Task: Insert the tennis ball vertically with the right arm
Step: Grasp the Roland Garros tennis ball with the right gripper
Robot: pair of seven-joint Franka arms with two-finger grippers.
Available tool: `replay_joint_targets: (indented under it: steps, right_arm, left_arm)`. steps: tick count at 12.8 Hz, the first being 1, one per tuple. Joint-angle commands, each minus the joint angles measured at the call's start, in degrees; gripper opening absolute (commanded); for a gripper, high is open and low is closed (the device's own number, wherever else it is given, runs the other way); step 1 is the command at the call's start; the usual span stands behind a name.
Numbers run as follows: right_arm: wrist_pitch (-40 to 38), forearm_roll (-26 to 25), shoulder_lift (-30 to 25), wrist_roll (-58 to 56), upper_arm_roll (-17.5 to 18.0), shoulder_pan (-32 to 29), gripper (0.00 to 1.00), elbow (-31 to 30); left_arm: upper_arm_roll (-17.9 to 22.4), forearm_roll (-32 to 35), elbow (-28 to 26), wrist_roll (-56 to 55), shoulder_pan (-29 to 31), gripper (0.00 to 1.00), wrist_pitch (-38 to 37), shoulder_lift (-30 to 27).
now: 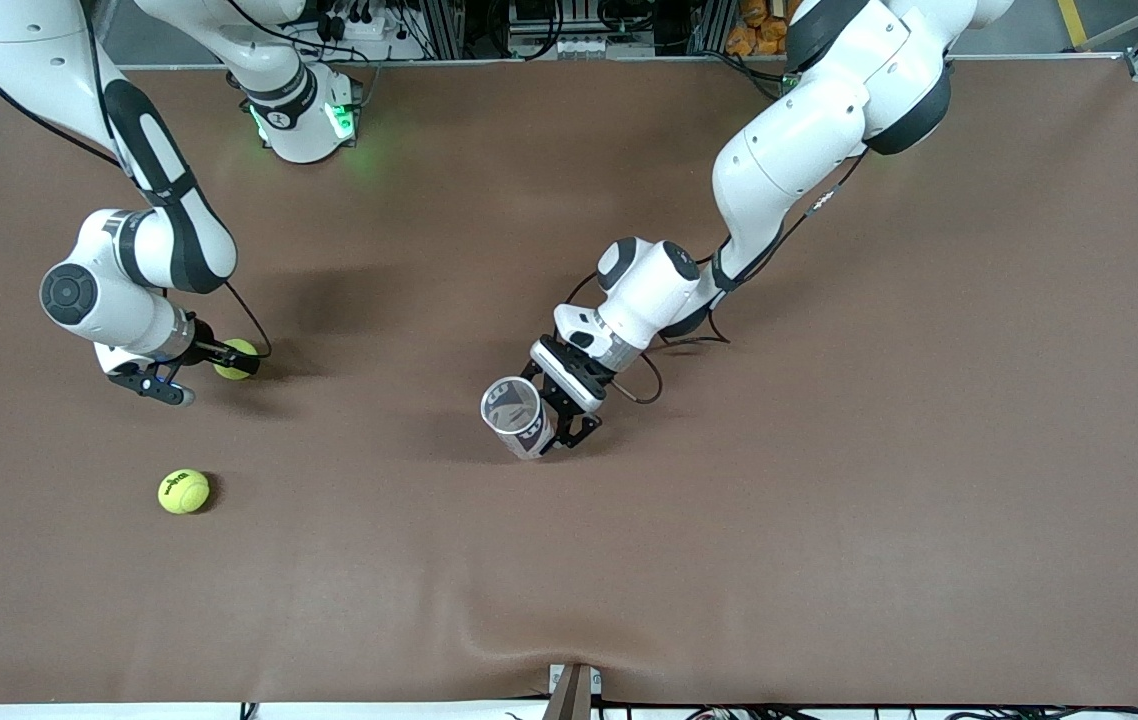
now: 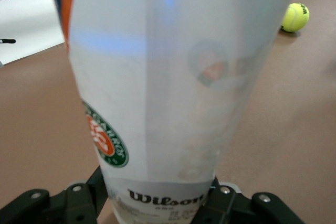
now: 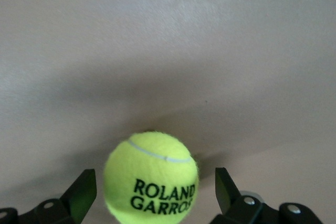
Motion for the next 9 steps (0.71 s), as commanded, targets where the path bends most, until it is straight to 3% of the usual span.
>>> replay_joint_targets:
  steps: [1,5,7,9]
  right_arm:
    - [0.7,-0.5,-0.9,0.1,0.5,-1.2,1.00,-1.9]
    - [0.8,-0.5,-0.9,0.2,0.5,-1.2,0.58,-1.9]
    - [0.8,-0.5,-1.1,0.3,0.6,-1.2,0.48,-1.6]
    - [0.2,-0.4,-2.7,0.8,0.7,-1.0,0.47,-1.1]
  left_arm:
    - [0.9,-0.1,1.1,0.4,-0.8,0.71,1.0,1.4]
    - [1.8,0.0,1.1,0.4,-0.9,0.72,1.0,2.3]
    - [1.8,0.2,1.1,0.4,-0.8,0.73,1.0,2.7]
    - [1.9,0.2,1.1,0.4,-0.8,0.73,1.0,2.8]
